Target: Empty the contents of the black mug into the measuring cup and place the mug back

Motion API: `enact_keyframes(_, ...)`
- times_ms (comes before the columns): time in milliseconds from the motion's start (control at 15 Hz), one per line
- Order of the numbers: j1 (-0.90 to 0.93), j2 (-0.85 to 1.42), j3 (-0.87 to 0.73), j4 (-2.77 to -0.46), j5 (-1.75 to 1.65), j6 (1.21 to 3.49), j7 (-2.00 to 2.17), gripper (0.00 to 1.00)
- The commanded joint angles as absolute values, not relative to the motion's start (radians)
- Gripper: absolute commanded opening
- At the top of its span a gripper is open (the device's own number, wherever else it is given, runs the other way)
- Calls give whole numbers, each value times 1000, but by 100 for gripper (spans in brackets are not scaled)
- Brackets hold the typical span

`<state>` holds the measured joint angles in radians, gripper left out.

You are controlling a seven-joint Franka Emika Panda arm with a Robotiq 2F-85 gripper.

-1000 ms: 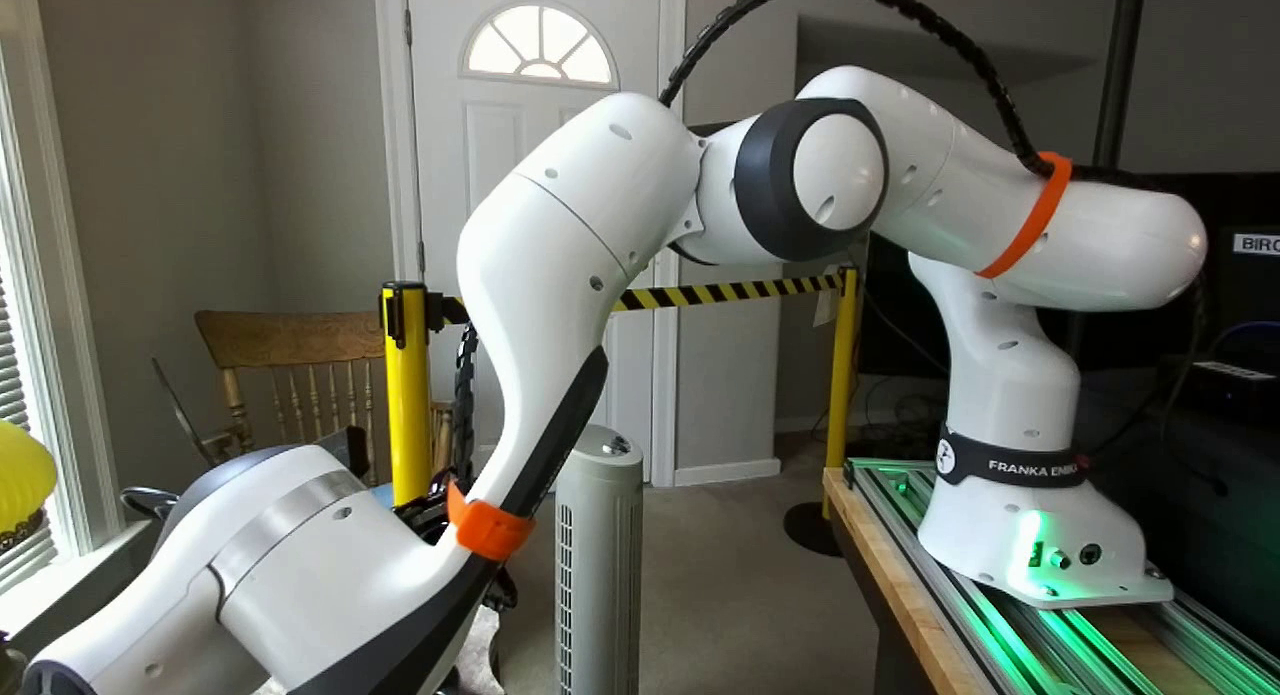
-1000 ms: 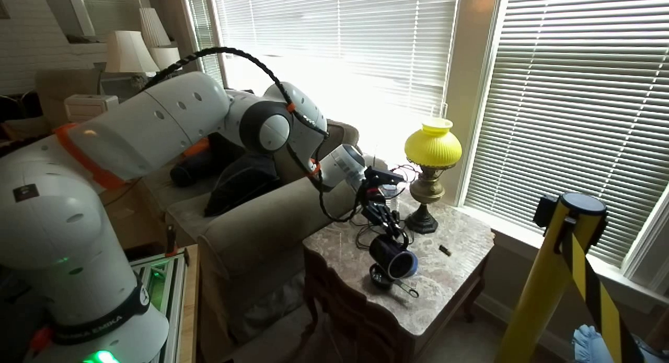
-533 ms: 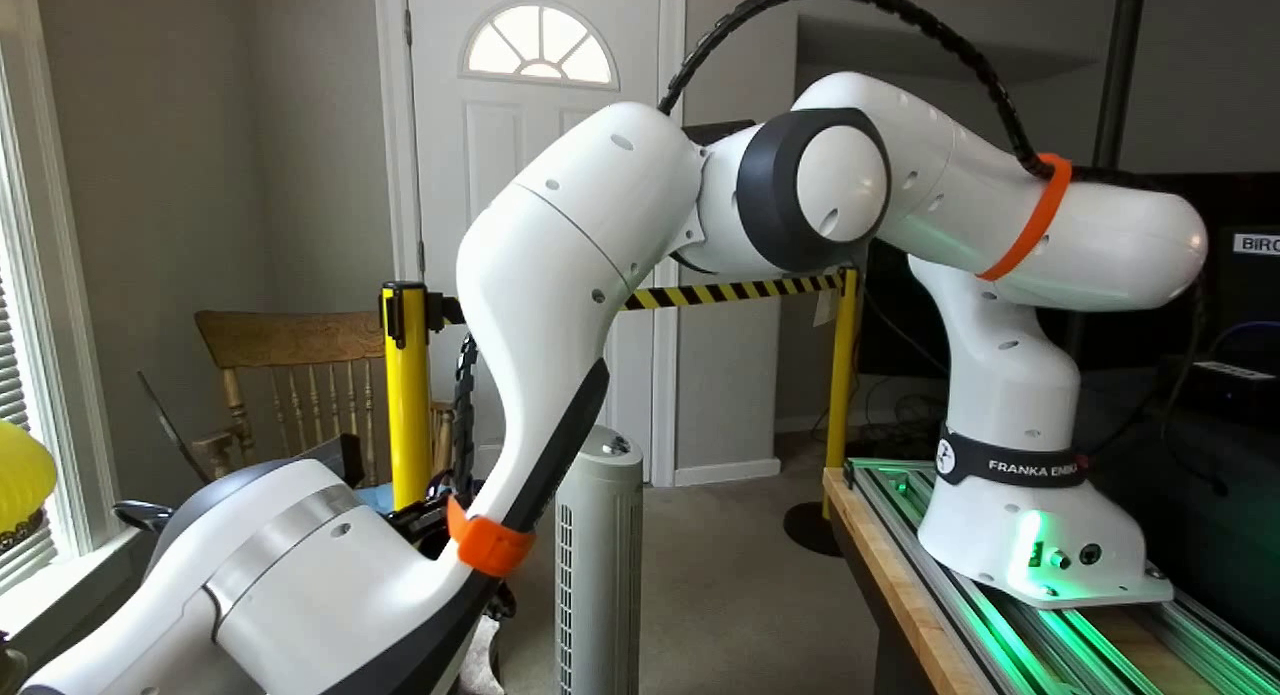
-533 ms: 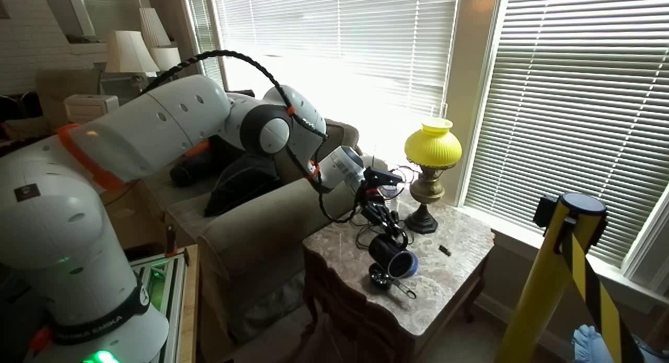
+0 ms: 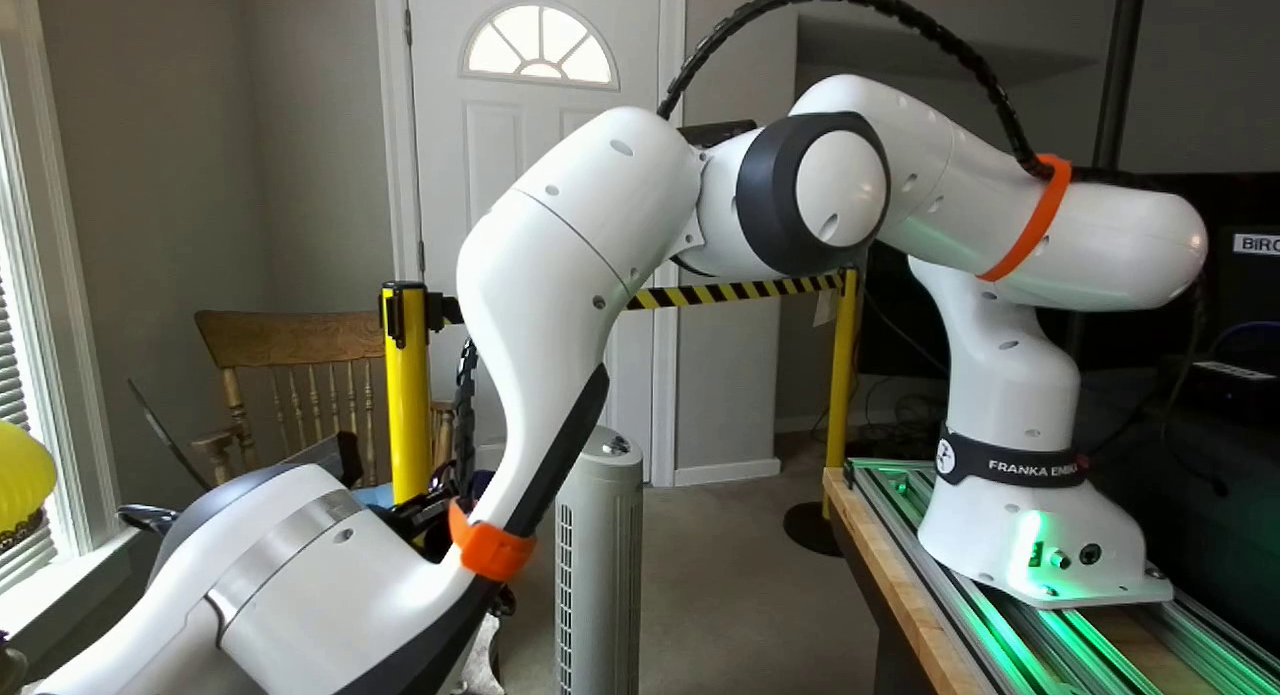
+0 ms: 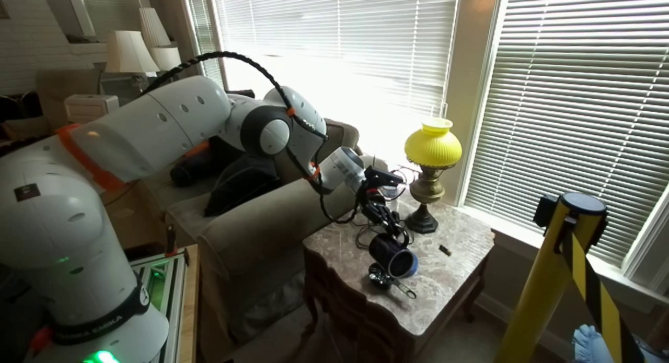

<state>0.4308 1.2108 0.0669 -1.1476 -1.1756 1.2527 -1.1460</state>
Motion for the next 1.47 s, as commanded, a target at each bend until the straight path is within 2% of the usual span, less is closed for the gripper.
enact_keyframes(0, 446, 1243, 58, -1098, -1220, 1195, -1189, 5)
enact_keyframes(67, 423, 1220, 82, -1137, -1196, 1237, -1150, 20)
enact_keyframes(733, 423, 1221, 81, -1134, -1200, 1237, -1155, 20)
enact_keyframes(800, 424, 1222, 79, -1135, -1201, 1232, -1158, 5)
enact_keyframes(1400, 469, 1317, 53, -1005, -1215, 1110, -1208, 5)
